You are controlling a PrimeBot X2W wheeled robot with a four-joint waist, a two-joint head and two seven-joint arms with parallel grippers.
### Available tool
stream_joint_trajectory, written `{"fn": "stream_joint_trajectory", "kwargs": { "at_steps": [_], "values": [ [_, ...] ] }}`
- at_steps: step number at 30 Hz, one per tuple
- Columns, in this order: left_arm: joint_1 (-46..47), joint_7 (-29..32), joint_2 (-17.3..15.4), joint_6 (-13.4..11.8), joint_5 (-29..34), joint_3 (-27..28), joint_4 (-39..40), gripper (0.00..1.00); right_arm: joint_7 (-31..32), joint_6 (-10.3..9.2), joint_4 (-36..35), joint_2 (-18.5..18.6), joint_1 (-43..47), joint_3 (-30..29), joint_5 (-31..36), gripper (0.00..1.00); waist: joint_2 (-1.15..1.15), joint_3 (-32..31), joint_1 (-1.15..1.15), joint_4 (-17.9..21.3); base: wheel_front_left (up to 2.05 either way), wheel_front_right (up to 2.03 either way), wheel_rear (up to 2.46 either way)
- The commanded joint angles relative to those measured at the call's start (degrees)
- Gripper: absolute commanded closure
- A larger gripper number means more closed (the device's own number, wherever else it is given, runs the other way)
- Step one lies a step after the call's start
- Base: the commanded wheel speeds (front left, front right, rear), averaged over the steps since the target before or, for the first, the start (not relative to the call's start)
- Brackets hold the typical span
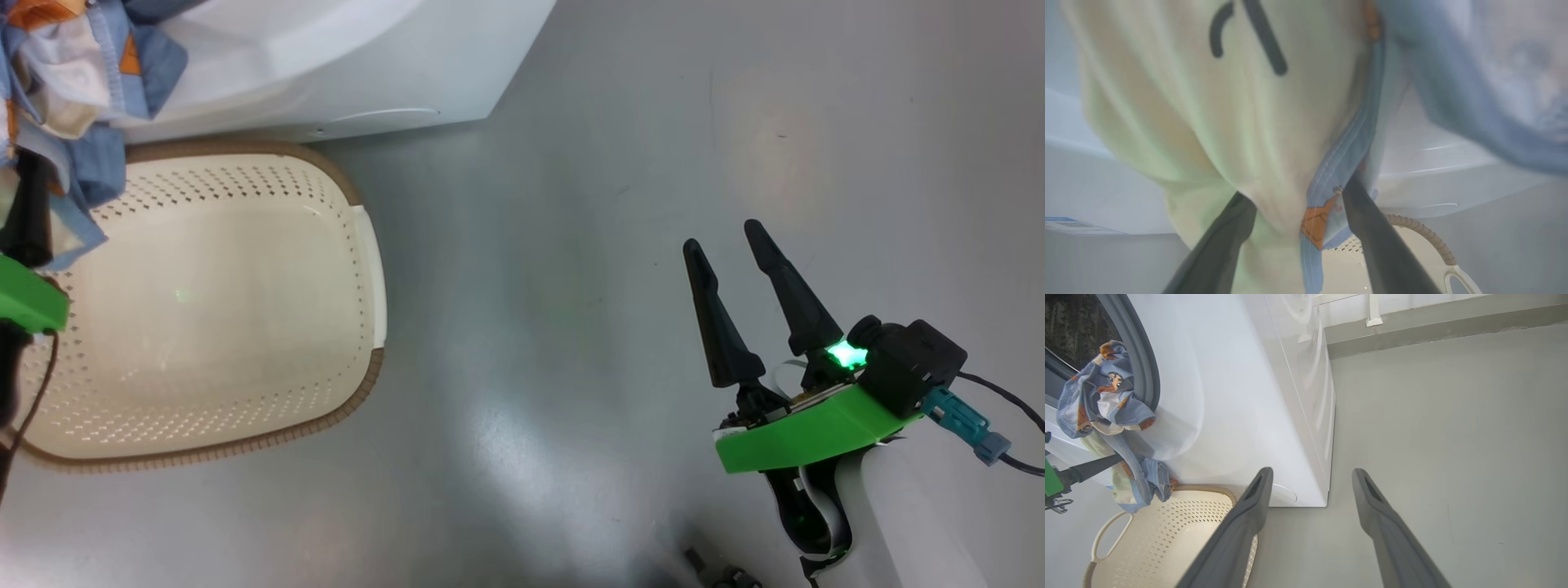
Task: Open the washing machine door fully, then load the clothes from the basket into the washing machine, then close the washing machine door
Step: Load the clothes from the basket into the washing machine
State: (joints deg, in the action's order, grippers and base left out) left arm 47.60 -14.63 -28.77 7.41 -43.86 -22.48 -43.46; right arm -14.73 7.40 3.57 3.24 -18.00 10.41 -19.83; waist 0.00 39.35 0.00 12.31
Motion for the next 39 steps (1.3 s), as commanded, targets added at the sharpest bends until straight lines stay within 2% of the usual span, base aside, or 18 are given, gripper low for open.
{"fn": "stream_joint_trajectory", "kwargs": {
  "at_steps": [1, 5, 6, 8, 9, 18, 29, 33, 39],
  "values": [
    [0.94, -0.37, -3.42, 0.08, -0.49, 1.57, 0.99, 0.00, -0.27, 0.09, -1.48, -0.35, -0.10, 1.38, -0.44, 0.00, 0.00, 0.07, 0.00, 0.11, 0.00, 0.00, 0.00],
    [1.79, -0.37, -4.01, 0.08, -0.96, 0.83, 0.78, 0.00, -0.27, 0.09, -1.56, -0.35, -0.19, 1.63, -0.53, 0.00, 0.00, 0.13, 0.00, 0.51, 0.00, 0.00, 0.00],
    [1.87, -0.37, -4.13, 0.08, -1.07, 0.75, 0.67, 0.21, -0.27, 0.09, -1.56, -0.35, -0.21, 1.74, -0.55, 0.00, 0.00, 0.09, 0.00, 0.64, 0.00, 0.00, 0.00],
    [2.03, -0.37, -4.32, 0.08, -1.41, 0.61, 0.67, 0.78, -0.27, 0.09, -1.62, -0.35, -0.29, 1.80, -0.58, 0.00, 0.00, 0.10, 0.00, 0.82, 0.00, 0.00, 0.00],
    [2.08, -0.37, -4.40, 0.08, -1.51, 0.50, 0.70, 1.00, -0.27, 0.09, -1.64, -0.35, -0.29, 1.72, -0.57, 0.00, 0.00, 0.07, 0.00, 0.85, 0.00, 0.00, 0.00],
    [0.85, -0.37, -3.71, 0.08, -2.38, 0.28, 3.09, 1.00, -0.27, 0.09, -1.92, -0.35, -0.34, 0.63, -0.90, 0.00, 0.00, -0.36, 0.00, -0.25, 0.00, 0.00, 0.00],
    [-5.69, -0.37, -0.51, 0.08, -0.58, 2.08, 16.01, 1.00, -0.27, 0.09, -1.53, -0.36, -0.11, -0.38, -1.87, 0.00, 0.00, -2.60, 0.00, -2.83, 0.00, 0.00, 0.00],
    [-5.26, -0.37, -0.93, 0.08, -0.20, 1.70, 20.67, 1.00, -0.27, 0.09, -1.38, -0.36, -0.26, -0.36, -2.20, 0.00, 0.00, -3.14, 0.00, -3.19, 0.00, 0.00, 0.00],
    [-2.65, -0.37, -2.71, 0.08, -0.83, 0.35, 22.18, 1.00, -0.27, 0.09, -1.15, -0.36, -0.29, 0.06, -3.24, 0.00, 0.00, -4.13, 0.00, -2.71, 0.00, 0.00, 0.00]
  ]
}}
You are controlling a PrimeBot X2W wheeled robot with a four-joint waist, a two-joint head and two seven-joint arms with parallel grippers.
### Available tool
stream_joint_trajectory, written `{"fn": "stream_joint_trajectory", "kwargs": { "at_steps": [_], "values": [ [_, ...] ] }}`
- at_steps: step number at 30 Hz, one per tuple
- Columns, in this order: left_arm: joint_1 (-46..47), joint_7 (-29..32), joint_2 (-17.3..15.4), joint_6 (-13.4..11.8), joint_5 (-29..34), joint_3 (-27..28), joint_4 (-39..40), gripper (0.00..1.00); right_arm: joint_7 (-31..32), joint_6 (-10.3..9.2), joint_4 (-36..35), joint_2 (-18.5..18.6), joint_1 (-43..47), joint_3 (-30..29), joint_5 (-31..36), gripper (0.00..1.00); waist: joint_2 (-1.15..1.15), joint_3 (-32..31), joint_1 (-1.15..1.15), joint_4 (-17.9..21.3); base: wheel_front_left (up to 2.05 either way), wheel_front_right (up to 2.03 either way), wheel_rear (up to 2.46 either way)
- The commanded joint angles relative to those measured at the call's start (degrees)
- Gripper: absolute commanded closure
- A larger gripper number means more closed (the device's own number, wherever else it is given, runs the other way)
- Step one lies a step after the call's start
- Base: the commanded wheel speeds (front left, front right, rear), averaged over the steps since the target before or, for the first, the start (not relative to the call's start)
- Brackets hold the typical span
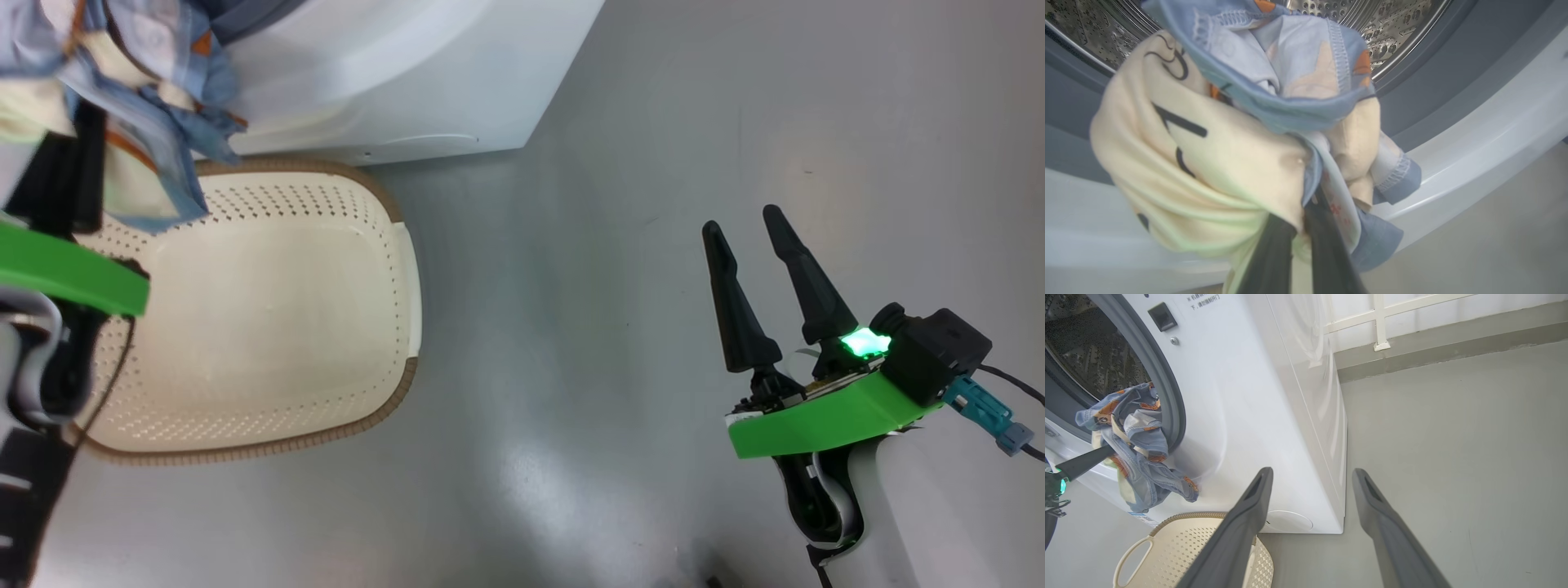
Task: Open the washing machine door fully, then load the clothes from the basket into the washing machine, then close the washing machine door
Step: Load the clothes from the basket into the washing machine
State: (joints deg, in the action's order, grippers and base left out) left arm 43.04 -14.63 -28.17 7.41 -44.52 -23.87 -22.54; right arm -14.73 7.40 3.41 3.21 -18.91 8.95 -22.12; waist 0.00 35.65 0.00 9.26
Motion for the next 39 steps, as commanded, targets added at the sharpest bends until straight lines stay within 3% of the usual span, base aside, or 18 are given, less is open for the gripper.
{"fn": "stream_joint_trajectory", "kwargs": {
  "at_steps": [1, 15, 26, 32, 39],
  "values": [
    [2.59, -0.37, -3.77, 0.08, -0.29, 1.52, 1.14, 1.00, -0.27, 0.09, -0.96, -0.33, 0.66, 1.61, -1.16, 0.00, 0.00, -0.54, 0.00, 0.47, 0.00, 0.00, 0.00],
    [14.88, -0.37, -8.15, 0.08, -3.02, -3.89, -7.21, 1.00, -0.27, 0.09, -0.49, -0.33, 1.23, 3.06, -2.78, 0.00, 0.00, -1.57, 0.00, 2.73, 0.00, 0.00, 0.00],
    [25.22, -0.37, -9.79, 0.08, -5.78, -7.00, -17.10, 1.00, -0.27, 0.09, -0.60, -0.34, 2.03, 4.65, -3.78, 0.00, 0.00, -1.57, 0.00, 6.58, 0.00, 0.00, 0.00],
    [30.34, -0.37, -10.27, 0.08, -3.02, -4.80, -18.67, 1.00, -0.27, 0.09, -0.94, -0.34, 2.25, 4.91, -3.95, 0.00, 0.00, -0.62, 0.00, 8.07, 0.00, 0.00, 0.00],
    [30.81, -0.37, -9.48, 0.08, 3.67, 2.52, -16.83, 1.00, -0.27, 0.09, -1.41, -0.34, 1.97, 5.14, -4.26, 0.00, 0.00, 0.44, 0.00, 8.92, 0.00, 0.00, 0.00]
  ]
}}
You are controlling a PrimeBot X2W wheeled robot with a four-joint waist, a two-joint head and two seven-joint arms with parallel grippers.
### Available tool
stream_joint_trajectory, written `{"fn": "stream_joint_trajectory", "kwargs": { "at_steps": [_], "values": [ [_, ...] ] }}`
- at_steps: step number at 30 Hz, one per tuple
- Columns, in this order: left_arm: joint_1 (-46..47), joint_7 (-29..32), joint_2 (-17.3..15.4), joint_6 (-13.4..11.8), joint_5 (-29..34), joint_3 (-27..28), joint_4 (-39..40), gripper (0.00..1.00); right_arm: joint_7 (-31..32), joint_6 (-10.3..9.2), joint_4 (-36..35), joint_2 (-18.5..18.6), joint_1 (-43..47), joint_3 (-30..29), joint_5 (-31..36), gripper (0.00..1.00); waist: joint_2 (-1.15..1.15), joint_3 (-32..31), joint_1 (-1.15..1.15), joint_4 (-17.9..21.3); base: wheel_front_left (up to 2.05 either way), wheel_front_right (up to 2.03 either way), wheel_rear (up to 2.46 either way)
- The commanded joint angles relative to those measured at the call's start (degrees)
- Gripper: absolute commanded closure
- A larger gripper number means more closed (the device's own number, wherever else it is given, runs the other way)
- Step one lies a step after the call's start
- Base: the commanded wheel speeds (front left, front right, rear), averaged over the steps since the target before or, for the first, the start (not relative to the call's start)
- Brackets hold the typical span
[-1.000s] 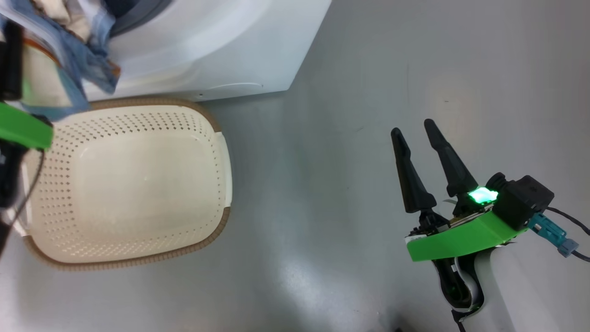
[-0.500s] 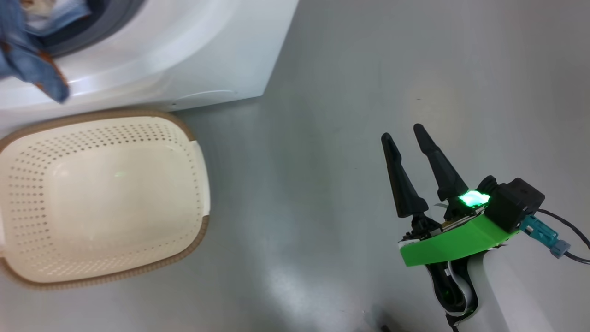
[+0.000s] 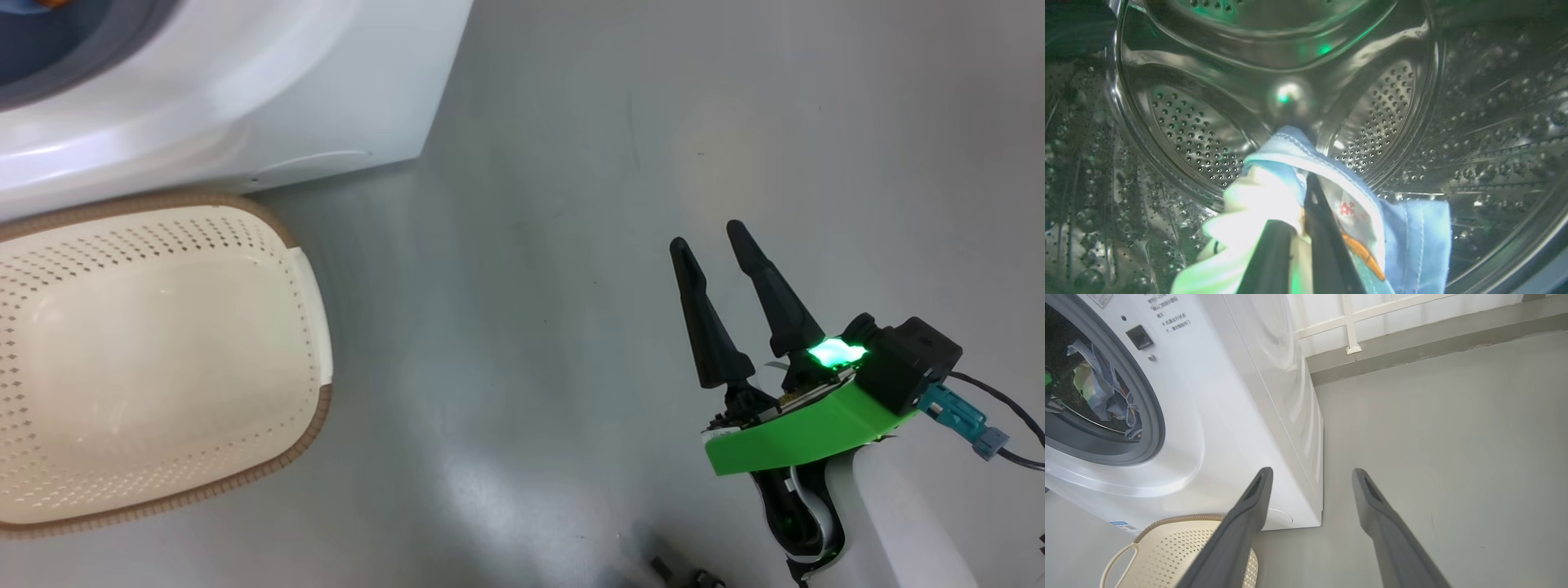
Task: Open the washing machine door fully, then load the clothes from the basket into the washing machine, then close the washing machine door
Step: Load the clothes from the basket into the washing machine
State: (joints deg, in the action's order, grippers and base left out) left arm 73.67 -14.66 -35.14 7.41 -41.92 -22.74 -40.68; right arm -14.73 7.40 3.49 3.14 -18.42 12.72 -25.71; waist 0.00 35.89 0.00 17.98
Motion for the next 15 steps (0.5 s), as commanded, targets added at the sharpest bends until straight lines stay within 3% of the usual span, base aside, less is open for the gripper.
{"fn": "stream_joint_trajectory", "kwargs": {
  "at_steps": [1, 8, 15],
  "values": [
    [-0.48, -0.34, -2.27, 0.08, 1.59, 1.48, 1.13, 1.00, -0.27, 0.09, -1.52, -0.26, 1.48, 1.37, -0.71, 0.00, 0.00, 0.24, 0.00, 0.22, 0.00, 0.00, 0.00],
    [-3.12, -0.34, -1.19, 0.08, 1.32, -1.88, -2.54, 1.00, -0.27, 0.09, -1.43, -0.26, 1.41, 1.74, -0.81, 0.00, 0.00, 0.29, 0.00, 0.00, 0.00, 0.00, 0.00],
    [0.05, -0.34, -1.50, 0.08, -0.40, -9.80, -8.35, 1.00, -0.27, 0.09, -1.45, -0.26, 1.32, 1.85, -0.81, 0.00, 0.00, 0.27, 0.00, -0.24, 0.00, 0.00, 0.00]
  ]
}}
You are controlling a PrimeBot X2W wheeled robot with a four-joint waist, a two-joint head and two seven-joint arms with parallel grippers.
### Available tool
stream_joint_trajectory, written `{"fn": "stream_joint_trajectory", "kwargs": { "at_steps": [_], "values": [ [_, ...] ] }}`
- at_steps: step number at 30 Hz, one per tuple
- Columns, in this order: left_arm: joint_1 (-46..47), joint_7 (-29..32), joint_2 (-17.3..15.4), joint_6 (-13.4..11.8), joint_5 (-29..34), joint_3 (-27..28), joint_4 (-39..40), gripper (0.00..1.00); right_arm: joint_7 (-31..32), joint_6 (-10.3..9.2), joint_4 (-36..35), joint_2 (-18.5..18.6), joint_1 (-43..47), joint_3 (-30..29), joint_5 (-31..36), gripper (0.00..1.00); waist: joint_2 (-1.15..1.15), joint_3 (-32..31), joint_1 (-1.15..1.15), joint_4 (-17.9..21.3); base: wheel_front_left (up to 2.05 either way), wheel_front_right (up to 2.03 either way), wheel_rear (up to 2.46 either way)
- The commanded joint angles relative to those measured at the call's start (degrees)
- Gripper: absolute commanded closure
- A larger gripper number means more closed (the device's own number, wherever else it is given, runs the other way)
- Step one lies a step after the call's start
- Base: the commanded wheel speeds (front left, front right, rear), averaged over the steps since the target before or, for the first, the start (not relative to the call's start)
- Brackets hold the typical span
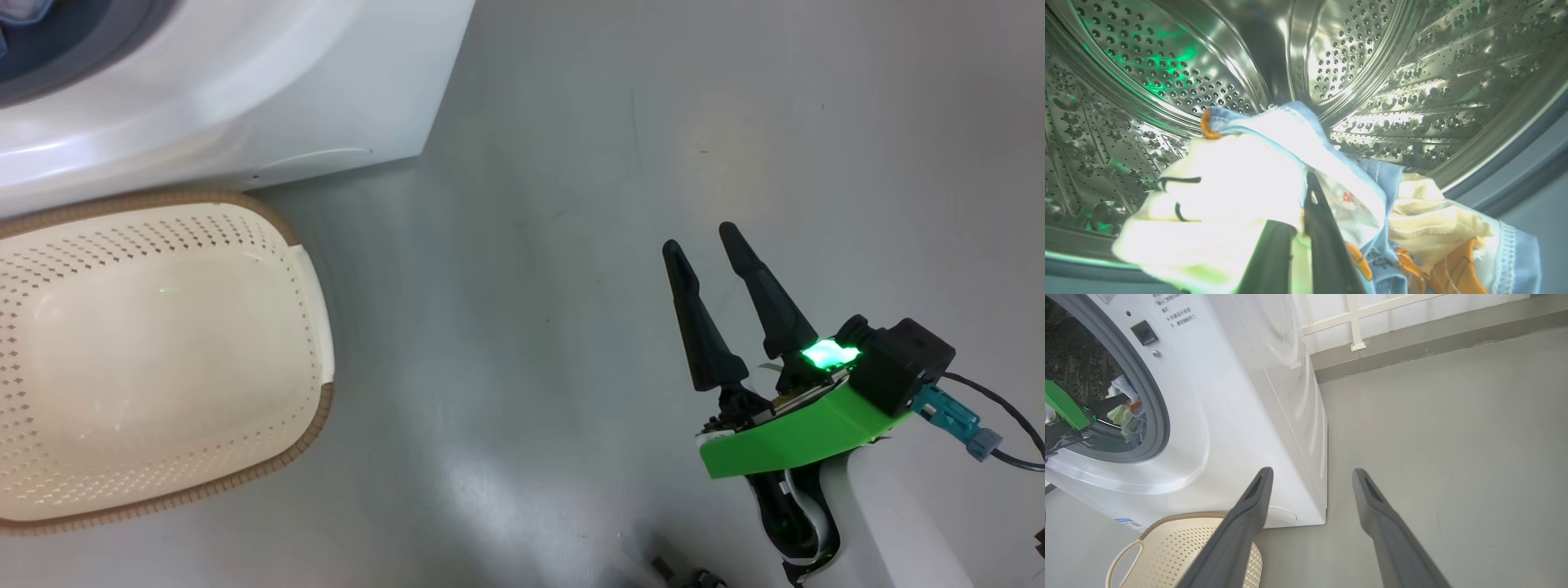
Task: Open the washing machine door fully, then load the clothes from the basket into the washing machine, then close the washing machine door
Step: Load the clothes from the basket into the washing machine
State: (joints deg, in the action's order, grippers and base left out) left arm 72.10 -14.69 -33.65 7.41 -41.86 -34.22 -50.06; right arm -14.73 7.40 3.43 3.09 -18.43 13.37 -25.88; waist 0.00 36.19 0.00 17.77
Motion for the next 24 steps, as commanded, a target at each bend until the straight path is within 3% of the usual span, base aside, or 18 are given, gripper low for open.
{"fn": "stream_joint_trajectory", "kwargs": {
  "at_steps": [1, 8, 10, 11, 12, 13, 14, 15, 24],
  "values": [
    [2.28, -0.30, -3.07, 0.08, -0.67, 0.43, 0.21, 1.00, -0.27, 0.09, -1.39, -0.21, 1.38, 1.26, -0.66, 0.00, 0.00, -0.08, 0.00, -0.04, 0.00, 0.00, 0.00],
    [6.49, 2.74, -2.95, 0.08, -4.14, -6.71, -4.90, 1.00, -0.27, 0.09, -1.26, -0.21, 1.33, 1.79, -0.89, 0.00, 0.00, -0.20, 0.00, 0.17, 0.00, 0.00, 0.00],
    [7.29, 3.01, -3.01, 0.08, -5.04, -7.99, -6.32, 0.91, -0.27, 0.09, -1.30, -0.22, 1.26, 1.89, -0.93, 0.00, 0.00, -0.21, 0.00, 0.34, 0.00, 0.00, 0.00],
    [7.42, 3.53, -2.88, 0.08, -5.70, -8.61, -6.98, 0.82, -0.27, 0.09, -1.34, -0.22, 1.26, 1.90, -0.95, 0.00, 0.00, -0.20, 0.00, 0.41, 0.00, 0.00, 0.00],
    [7.64, 3.69, -2.89, 0.08, -6.09, -9.28, -7.44, 0.65, -0.27, 0.09, -1.39, -0.22, 1.27, 1.84, -0.98, 0.00, 0.00, -0.17, 0.00, 0.44, 0.00, 0.00, 0.00],
    [7.88, 3.59, -2.93, 0.08, -6.49, -9.81, -7.78, 0.35, -0.27, 0.09, -1.44, -0.22, 1.28, 1.79, -1.00, 0.00, 0.00, -0.18, 0.00, 0.48, 0.00, 0.00, 0.00],
    [8.01, 3.56, -2.90, 0.08, -7.10, -10.26, -8.11, 0.11, -0.27, 0.09, -1.47, -0.22, 1.31, 1.76, -1.02, 0.00, 0.00, -0.20, 0.00, 0.51, 0.00, 0.00, 0.00],
    [8.11, 3.50, -2.87, 0.08, -7.62, -10.78, -8.32, 0.02, -0.27, 0.09, -1.50, -0.22, 1.36, 1.68, -1.02, 0.00, 0.00, -0.20, 0.00, 0.49, 0.00, 0.00, 0.00],
    [8.58, 1.26, -2.42, 0.08, -12.08, -13.54, -9.34, 0.00, -0.27, 0.09, -1.61, -0.22, 1.15, 0.91, -0.75, 0.00, 0.00, -0.29, 0.00, -0.35, 0.00, 0.00, 0.00]
  ]
}}
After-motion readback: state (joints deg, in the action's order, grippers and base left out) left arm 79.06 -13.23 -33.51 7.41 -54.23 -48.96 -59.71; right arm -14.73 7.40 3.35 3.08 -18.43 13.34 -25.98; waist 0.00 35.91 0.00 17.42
